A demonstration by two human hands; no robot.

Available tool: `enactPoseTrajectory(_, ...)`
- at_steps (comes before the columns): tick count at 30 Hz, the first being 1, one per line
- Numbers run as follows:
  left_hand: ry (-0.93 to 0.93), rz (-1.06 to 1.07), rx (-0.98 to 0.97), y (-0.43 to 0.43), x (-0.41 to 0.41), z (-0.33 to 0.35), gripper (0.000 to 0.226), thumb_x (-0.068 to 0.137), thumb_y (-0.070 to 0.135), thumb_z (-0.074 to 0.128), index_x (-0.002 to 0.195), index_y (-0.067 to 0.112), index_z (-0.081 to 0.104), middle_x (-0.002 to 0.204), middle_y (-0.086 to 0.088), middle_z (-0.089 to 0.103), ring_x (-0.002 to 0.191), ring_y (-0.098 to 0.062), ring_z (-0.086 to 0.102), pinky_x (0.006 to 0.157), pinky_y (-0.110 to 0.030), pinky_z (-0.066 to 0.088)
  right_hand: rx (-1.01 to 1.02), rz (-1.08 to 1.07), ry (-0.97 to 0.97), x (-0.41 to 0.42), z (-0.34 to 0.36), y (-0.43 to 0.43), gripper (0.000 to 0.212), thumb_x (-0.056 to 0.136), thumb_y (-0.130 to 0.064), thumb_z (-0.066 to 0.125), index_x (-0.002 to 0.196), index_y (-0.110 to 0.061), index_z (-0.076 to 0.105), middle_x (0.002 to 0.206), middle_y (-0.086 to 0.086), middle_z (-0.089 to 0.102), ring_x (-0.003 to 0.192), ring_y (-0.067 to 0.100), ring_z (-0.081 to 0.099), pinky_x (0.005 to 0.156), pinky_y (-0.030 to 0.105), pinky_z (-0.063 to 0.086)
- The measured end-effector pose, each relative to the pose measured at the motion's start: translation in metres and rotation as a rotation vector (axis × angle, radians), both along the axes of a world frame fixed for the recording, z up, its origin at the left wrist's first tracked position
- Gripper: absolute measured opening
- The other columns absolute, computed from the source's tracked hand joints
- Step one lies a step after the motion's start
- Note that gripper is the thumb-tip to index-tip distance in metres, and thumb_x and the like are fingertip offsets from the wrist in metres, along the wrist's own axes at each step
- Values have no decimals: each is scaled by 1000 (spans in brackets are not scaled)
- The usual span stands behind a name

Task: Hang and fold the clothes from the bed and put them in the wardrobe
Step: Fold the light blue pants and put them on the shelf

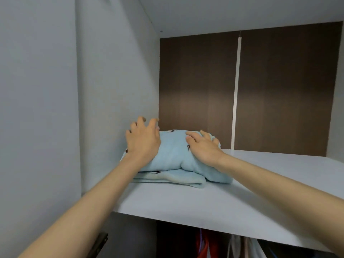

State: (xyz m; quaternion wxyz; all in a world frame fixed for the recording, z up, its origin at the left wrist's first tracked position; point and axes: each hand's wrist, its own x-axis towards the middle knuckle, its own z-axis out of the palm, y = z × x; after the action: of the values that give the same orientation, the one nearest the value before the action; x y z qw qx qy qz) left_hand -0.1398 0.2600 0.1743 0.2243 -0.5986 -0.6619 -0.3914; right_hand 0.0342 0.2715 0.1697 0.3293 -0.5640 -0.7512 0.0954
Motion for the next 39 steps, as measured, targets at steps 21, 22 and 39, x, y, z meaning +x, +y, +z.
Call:
enactPoseTrajectory(21,-48,-184,-311,-5,-17,-26,45,103,40,23,146,31,33,150,-4,38,137,-26,33,110,-46,29,-14,253,-295,20,-23,-21,77,91,-35,56,150,-43,7,161,-2,-3,147,31,-8,118,40,5)
enactPoseTrajectory(22,-64,-187,-301,-10,-15,-25,45,103,38,26,145,28,35,148,-7,40,134,-29,36,109,-45,31,-5,274,-269,26,-18,-27,72,91,-34,56,150,-40,15,160,-1,9,147,25,5,115,33,14)
enactPoseTrajectory(39,-366,-553,29,-208,84,-81,41,98,29,45,139,33,41,140,9,48,128,-10,42,102,-25,31,348,157,461,127,-55,-218,21,90,-11,57,103,-27,63,94,-11,63,67,-7,52,61,7,40)
